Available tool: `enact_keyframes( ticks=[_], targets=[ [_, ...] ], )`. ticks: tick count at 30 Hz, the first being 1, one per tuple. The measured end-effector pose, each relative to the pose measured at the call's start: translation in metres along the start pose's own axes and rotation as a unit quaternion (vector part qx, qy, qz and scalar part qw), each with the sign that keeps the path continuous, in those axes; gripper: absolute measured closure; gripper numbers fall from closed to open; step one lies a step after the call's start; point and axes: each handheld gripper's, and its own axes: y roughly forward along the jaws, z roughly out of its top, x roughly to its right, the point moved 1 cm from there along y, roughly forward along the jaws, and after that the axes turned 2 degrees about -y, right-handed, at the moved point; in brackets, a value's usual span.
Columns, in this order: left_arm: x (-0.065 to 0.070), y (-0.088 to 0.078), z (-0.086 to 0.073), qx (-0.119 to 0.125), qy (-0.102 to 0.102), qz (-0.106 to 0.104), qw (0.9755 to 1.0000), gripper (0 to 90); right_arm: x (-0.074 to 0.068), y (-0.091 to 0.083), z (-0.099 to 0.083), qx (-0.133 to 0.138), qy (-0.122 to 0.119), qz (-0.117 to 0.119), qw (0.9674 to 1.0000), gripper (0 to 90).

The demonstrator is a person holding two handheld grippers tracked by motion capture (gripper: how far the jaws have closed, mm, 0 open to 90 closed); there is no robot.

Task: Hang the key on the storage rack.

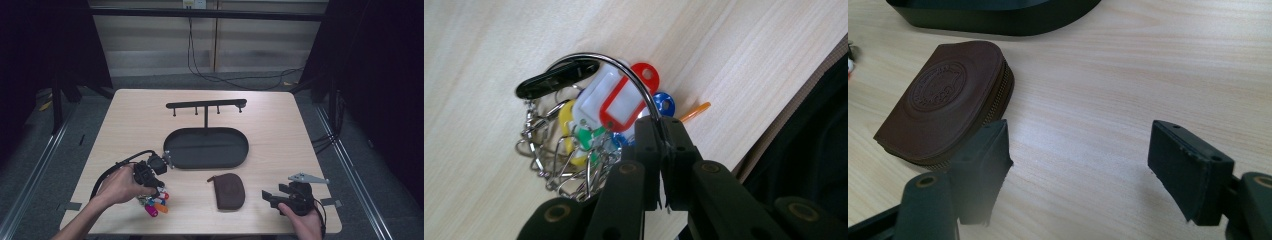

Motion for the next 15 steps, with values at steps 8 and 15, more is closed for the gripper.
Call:
enact_keyframes(
  ticks=[8,15],
  targets=[
    [-0.003,-0.012,-0.006,0.011,-0.008,0.01,0.9999,87.5,0.0,0.0,0.0,0.002,0.0,-0.001,1.0,24.7],
    [-0.009,-0.024,-0.011,0.025,-0.026,0.018,0.9992,87.7,0.0,0.0,0.0,0.0,0.001,-0.001,1.0,24.6]
  ],
)
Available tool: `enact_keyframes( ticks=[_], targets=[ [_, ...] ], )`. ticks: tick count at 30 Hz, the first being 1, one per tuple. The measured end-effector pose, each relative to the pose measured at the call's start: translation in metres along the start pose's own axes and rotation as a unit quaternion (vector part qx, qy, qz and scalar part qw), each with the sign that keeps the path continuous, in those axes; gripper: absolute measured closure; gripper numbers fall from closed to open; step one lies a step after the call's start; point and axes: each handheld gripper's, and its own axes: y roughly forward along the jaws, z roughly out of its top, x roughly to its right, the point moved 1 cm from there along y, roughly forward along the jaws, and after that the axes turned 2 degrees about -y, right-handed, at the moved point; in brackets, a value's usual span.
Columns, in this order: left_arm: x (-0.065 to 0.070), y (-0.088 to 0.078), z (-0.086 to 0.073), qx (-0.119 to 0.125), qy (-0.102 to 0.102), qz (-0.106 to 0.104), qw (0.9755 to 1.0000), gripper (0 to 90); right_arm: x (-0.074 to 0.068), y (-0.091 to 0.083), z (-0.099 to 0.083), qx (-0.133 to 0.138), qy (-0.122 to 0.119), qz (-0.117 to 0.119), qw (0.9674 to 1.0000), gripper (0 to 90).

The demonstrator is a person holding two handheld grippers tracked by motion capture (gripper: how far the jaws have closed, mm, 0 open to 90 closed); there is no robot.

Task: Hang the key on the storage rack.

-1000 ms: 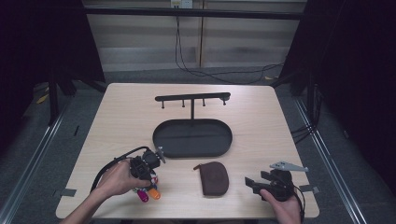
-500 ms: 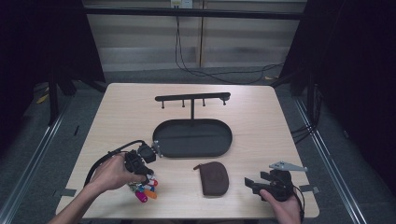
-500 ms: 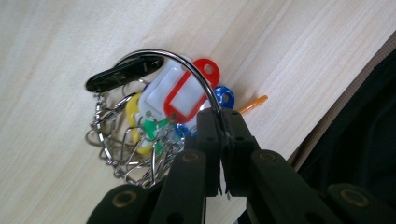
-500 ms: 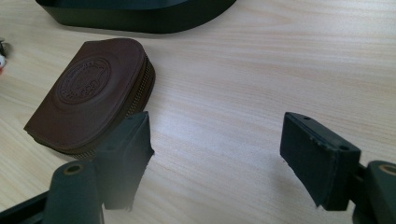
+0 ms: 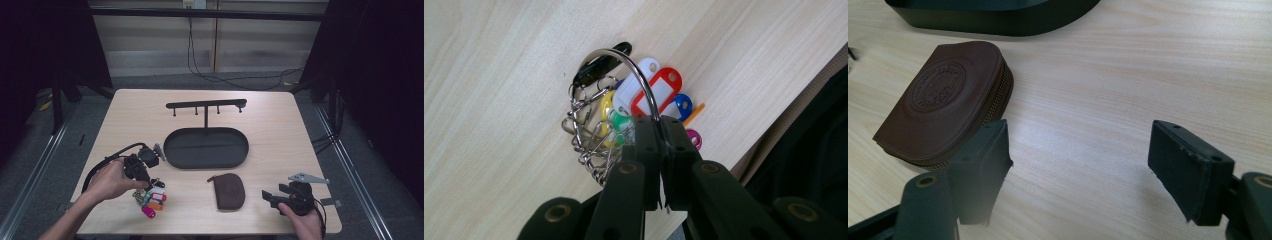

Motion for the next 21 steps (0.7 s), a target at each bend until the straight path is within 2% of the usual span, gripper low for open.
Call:
enact_keyframes(
  ticks=[8,11,12,15,17,20,21],
  targets=[
    [-0.003,-0.014,-0.004,0.015,0.009,-0.002,0.9998,87.9,0.0,0.0,0.0,-0.001,0.001,0.002,1.0,24.6],
    [-0.006,-0.018,-0.005,0.015,0.005,-0.006,0.9999,87.9,0.001,0.0,0.0,0.0,0.004,0.004,1.0,24.6],
    [-0.006,-0.018,-0.005,0.017,-0.003,-0.005,0.9998,88.0,0.001,0.0,0.0,0.001,0.004,0.004,1.0,24.6],
    [-0.009,-0.023,-0.005,0.016,-0.01,-0.004,0.9998,88.1,0.0,0.0,0.0,-0.001,0.003,0.004,1.0,24.3],
    [-0.01,-0.025,-0.005,0.015,-0.005,-0.007,0.9999,88.1,0.0,0.001,0.0,-0.001,0.002,0.004,1.0,24.1],
    [-0.014,-0.033,-0.005,0.026,-0.008,-0.018,0.9995,88.1,0.0,0.002,0.0,-0.003,0.002,0.004,1.0,23.7],
    [-0.016,-0.035,-0.004,0.028,-0.011,-0.018,0.9994,88.1,0.0,0.001,0.0,-0.002,0.005,-0.003,1.0,22.3]
  ],
)
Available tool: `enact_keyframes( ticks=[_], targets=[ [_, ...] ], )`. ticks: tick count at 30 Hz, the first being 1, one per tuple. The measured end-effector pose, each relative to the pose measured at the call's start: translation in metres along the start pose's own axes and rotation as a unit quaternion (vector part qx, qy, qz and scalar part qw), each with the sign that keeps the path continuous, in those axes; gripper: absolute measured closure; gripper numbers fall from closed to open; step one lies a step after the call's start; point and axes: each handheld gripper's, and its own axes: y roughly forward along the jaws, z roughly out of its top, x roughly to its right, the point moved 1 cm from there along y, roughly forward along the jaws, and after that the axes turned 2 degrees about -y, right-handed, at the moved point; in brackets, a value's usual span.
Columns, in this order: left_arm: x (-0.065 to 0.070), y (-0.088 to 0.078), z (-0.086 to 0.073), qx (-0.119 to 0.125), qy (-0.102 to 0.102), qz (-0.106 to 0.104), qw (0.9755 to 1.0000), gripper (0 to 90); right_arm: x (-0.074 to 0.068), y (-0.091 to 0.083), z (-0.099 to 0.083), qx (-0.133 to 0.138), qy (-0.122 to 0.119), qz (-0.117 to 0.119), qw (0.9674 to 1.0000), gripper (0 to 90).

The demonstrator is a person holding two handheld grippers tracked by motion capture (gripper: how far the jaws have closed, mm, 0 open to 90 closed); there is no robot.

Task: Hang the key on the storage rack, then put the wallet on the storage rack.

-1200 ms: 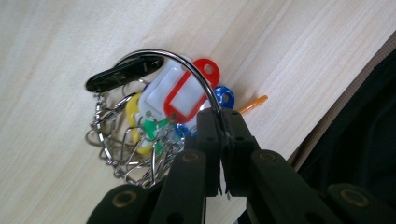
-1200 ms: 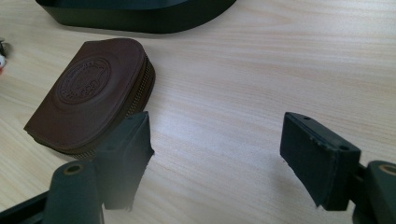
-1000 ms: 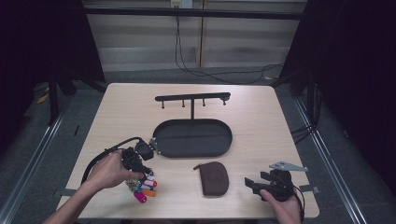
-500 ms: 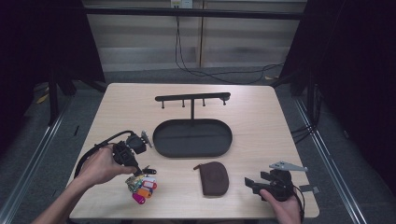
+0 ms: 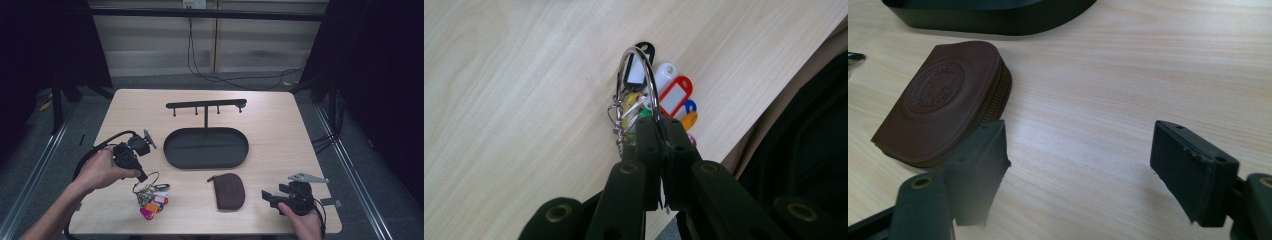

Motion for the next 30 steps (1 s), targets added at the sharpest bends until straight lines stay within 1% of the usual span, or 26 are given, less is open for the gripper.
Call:
enact_keyframes(
  ticks=[1,3,6,7,8,9,10,11,13,14,17,18,19,21,23,24,25,28,29,30],
  targets=[
    [0.0,0.0,0.001,-0.004,0.002,-0.001,1.0,88.1,0.0,0.0,0.0,0.0,0.002,0.0,1.0,22.1],
    [-0.001,-0.001,0.001,-0.003,0.0,0.0,1.0,88.1,0.0,-0.001,0.0,0.001,0.002,-0.001,1.0,21.6],
    [-0.002,-0.011,0.003,-0.002,0.001,0.001,1.0,88.1,0.0,-0.001,0.0,0.005,0.0,-0.004,1.0,19.6],
    [-0.002,-0.014,0.003,0.002,-0.001,0.005,1.0,88.1,0.0,-0.001,0.0,0.004,0.001,-0.004,1.0,19.5],
    [-0.002,-0.014,0.003,0.002,-0.001,0.005,1.0,88.2,0.0,-0.001,0.0,0.004,0.001,-0.004,1.0,19.5],
    [-0.001,-0.019,0.004,0.0,0.003,0.009,1.0,88.1,-0.001,-0.001,0.0,0.002,-0.002,-0.002,1.0,19.5],
    [0.0,-0.02,0.004,0.002,0.002,0.012,0.9999,88.1,-0.001,-0.001,-0.001,0.001,-0.005,-0.002,1.0,19.5],
    [0.0,-0.022,0.005,0.0,0.004,0.011,0.9999,88.1,-0.001,-0.001,-0.001,0.001,-0.005,-0.002,1.0,19.5],
    [0.001,-0.024,0.006,0.0,0.001,0.014,0.9999,88.1,-0.001,-0.001,-0.001,0.002,-0.006,-0.002,1.0,19.5],
    [0.001,-0.025,0.007,0.003,0.001,0.015,0.9999,88.1,-0.002,-0.002,-0.001,0.002,-0.005,-0.002,1.0,19.5],
    [0.002,-0.026,0.007,0.0,0.005,0.012,0.9999,88.1,-0.001,-0.001,-0.001,0.002,-0.006,-0.005,1.0,19.3],
    [0.002,-0.027,0.008,0.001,0.007,0.012,0.9999,88.1,-0.001,-0.001,-0.001,0.005,-0.005,-0.008,0.9999,18.7],
    [0.003,-0.029,0.008,-0.001,0.012,0.012,0.9999,88.1,-0.001,-0.001,-0.001,0.005,-0.006,-0.008,0.9999,18.7],
    [0.004,-0.032,0.009,-0.003,0.011,0.013,0.9998,88.1,-0.001,-0.001,-0.001,0.004,-0.006,-0.008,0.9999,18.7],
    [0.004,-0.037,0.01,0.005,0.011,0.014,0.9998,88.1,-0.001,-0.001,-0.001,0.005,-0.006,-0.009,0.9999,18.7],
    [0.004,-0.039,0.011,0.004,0.014,0.012,0.9998,88.1,-0.001,-0.001,-0.001,0.005,-0.006,-0.009,0.9999,18.7],
    [0.004,-0.04,0.012,0.007,0.011,0.013,0.9998,88.1,-0.001,-0.001,0.0,0.003,-0.005,-0.009,0.9999,18.7],
    [0.003,-0.039,0.014,0.002,0.011,0.01,0.9999,88.1,-0.001,0.0,0.0,0.0,-0.005,-0.009,0.9999,18.7],
    [0.004,-0.038,0.017,0.003,0.007,0.012,0.9999,88.1,-0.001,0.0,0.0,0.001,-0.007,-0.009,0.9999,18.8],
    [0.003,-0.039,0.018,0.0,0.009,0.009,0.9999,88.1,-0.002,0.0,0.0,0.001,-0.008,-0.009,0.9999,18.8]
  ],
)
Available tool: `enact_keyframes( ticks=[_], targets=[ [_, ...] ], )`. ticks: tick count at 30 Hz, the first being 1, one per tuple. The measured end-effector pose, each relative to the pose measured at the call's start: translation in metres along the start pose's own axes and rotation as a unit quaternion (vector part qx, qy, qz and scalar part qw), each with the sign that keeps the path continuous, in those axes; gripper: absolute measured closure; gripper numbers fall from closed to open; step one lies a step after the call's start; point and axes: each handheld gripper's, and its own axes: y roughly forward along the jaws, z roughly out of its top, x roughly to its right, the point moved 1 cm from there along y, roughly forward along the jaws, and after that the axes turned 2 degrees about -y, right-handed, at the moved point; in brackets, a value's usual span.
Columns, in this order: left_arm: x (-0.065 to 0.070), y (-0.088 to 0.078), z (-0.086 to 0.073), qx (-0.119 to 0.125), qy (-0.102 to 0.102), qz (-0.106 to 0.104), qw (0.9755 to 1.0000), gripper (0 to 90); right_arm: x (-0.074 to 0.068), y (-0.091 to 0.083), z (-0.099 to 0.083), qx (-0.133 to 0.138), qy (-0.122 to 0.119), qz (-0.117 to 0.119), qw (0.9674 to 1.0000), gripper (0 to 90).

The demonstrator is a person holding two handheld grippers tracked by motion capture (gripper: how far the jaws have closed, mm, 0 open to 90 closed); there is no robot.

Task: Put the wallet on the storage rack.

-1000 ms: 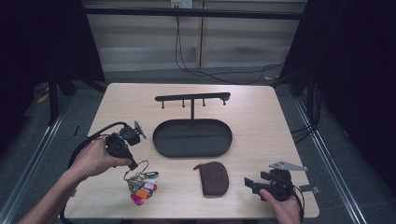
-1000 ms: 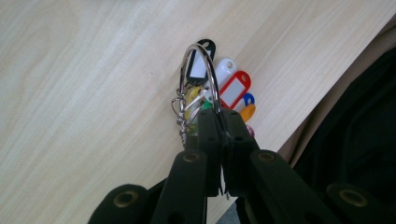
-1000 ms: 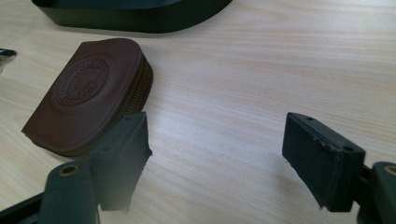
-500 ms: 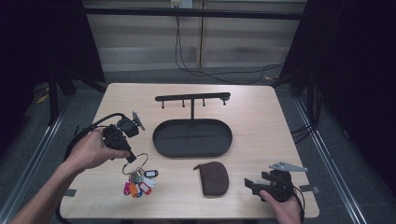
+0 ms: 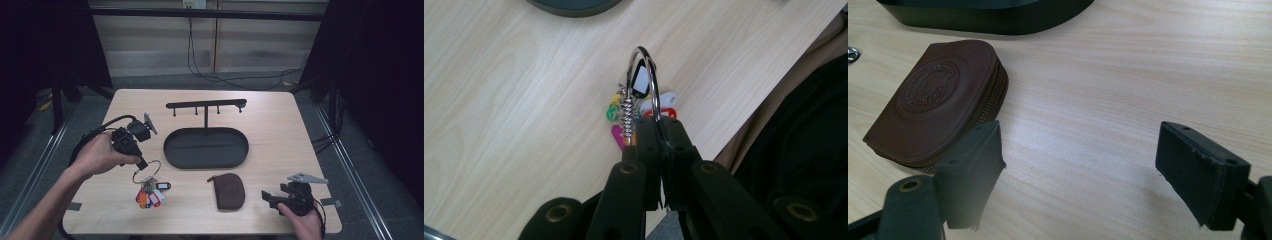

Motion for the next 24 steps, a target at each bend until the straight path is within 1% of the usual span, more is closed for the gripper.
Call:
enact_keyframes(
  ticks=[1,2,5,7,11,12,13,14,16,18,19,21,24],
  targets=[
    [0.0,-0.001,0.001,0.0,-0.001,0.003,1.0,88.1,0.0,0.0,0.0,-0.001,0.002,0.0,1.0,18.9],
    [0.0,-0.002,0.002,0.0,-0.002,0.001,1.0,88.1,0.0,0.0,0.0,-0.001,0.002,0.0,1.0,18.9],
    [0.001,-0.005,0.004,-0.001,-0.001,0.005,1.0,88.1,0.0,0.0,0.0,-0.002,0.0,0.001,1.0,18.9],
    [0.004,-0.012,0.007,0.004,-0.002,0.004,1.0,88.1,0.001,-0.001,-0.001,0.0,0.0,0.0,1.0,18.9],
    [0.008,-0.022,0.014,-0.001,0.002,0.005,1.0,88.1,0.0,-0.001,0.0,-0.001,0.0,0.001,1.0,19.0],
    [0.009,-0.023,0.015,0.005,0.0,0.008,1.0,88.1,0.0,-0.001,0.0,-0.001,0.0,0.001,1.0,19.0],
    [0.008,-0.026,0.016,0.002,0.004,0.006,1.0,88.1,0.0,-0.001,0.0,-0.001,-0.001,0.001,1.0,18.9],
    [0.009,-0.028,0.018,0.005,0.002,0.009,0.9999,88.1,0.0,0.0,0.0,-0.002,0.0,0.001,1.0,19.0],
    [0.009,-0.032,0.02,0.003,0.003,0.01,0.9999,88.1,0.001,0.0,0.0,-0.001,0.0,0.002,1.0,19.0],
    [0.01,-0.034,0.021,-0.003,0.002,0.021,0.9998,88.1,0.001,0.001,0.0,-0.005,0.0,0.0,1.0,19.2],
    [0.01,-0.035,0.022,-0.007,0.005,0.024,0.9997,88.1,0.001,0.001,-0.001,-0.006,0.0,0.0,1.0,19.2],
    [0.011,-0.039,0.024,-0.006,0.006,0.026,0.9996,88.1,0.0,0.001,0.0,-0.005,-0.001,0.001,1.0,19.2],
    [0.01,-0.044,0.027,0.002,0.002,0.023,0.9997,88.1,0.0,0.0,-0.001,-0.005,-0.003,0.002,1.0,19.3]
  ],
)
